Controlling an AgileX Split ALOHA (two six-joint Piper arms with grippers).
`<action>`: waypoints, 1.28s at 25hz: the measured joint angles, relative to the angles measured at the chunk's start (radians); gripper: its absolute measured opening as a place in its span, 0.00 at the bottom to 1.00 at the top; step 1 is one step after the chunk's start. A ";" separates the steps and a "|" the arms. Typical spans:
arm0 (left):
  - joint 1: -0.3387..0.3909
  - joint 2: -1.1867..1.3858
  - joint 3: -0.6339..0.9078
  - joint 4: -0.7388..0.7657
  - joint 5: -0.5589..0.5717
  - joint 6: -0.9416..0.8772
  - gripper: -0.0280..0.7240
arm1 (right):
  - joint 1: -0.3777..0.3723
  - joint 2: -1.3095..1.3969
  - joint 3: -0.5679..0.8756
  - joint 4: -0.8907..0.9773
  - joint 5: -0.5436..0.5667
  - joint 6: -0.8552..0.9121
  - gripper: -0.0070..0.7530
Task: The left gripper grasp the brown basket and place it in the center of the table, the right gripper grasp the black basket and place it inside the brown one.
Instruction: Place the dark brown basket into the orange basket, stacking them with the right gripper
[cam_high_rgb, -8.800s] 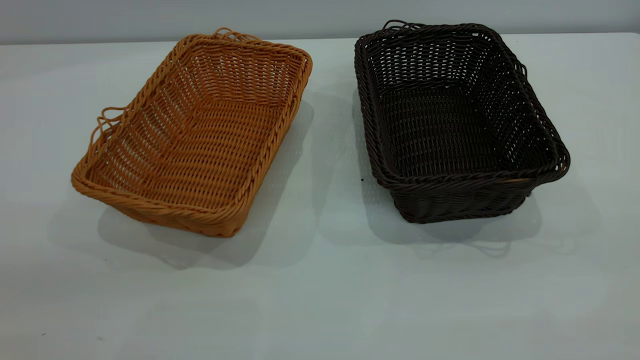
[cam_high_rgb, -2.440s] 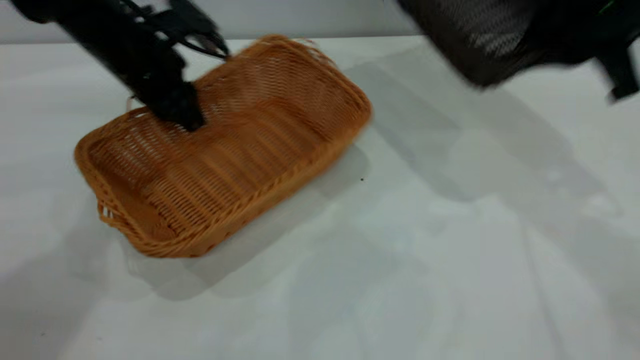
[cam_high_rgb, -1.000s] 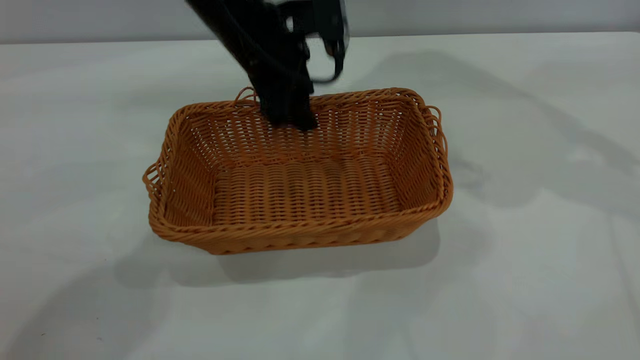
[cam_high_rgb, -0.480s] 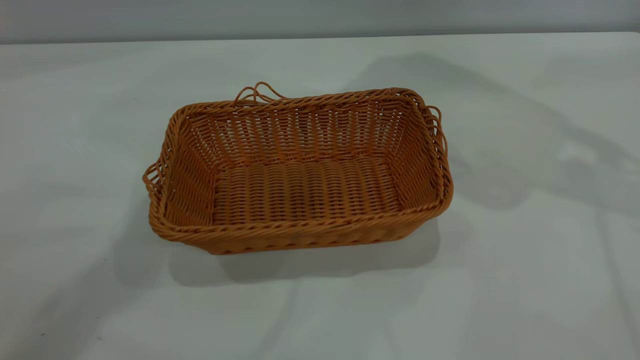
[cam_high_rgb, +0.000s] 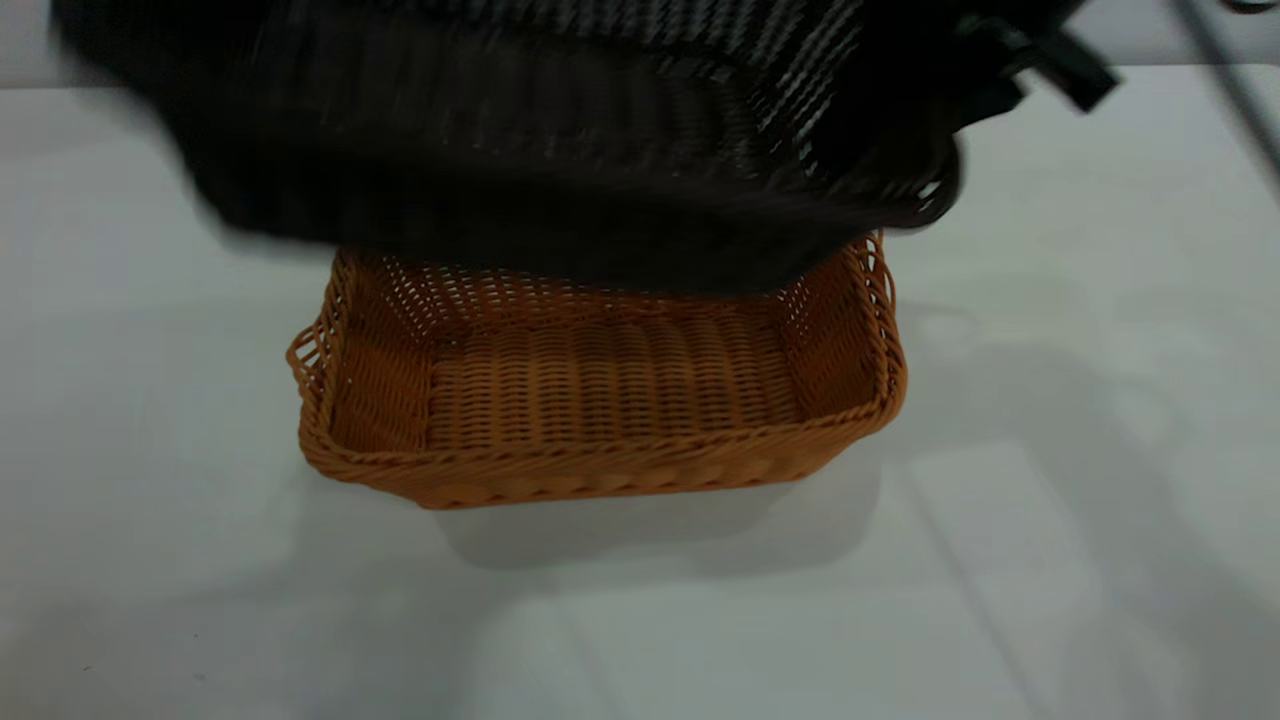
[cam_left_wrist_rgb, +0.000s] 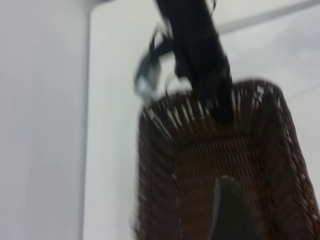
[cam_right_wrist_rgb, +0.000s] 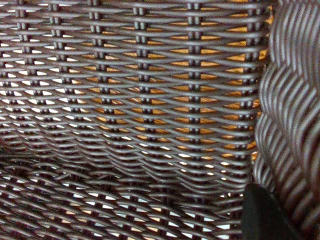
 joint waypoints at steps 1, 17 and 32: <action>0.000 -0.012 0.000 0.000 0.007 0.000 0.58 | 0.023 0.023 -0.030 -0.043 0.000 0.026 0.13; -0.001 -0.037 0.000 0.000 0.044 -0.080 0.58 | -0.008 0.203 -0.097 -0.167 -0.042 0.103 0.13; -0.001 -0.037 0.000 0.001 0.044 -0.083 0.58 | 0.027 0.202 -0.097 -0.158 -0.102 0.129 0.53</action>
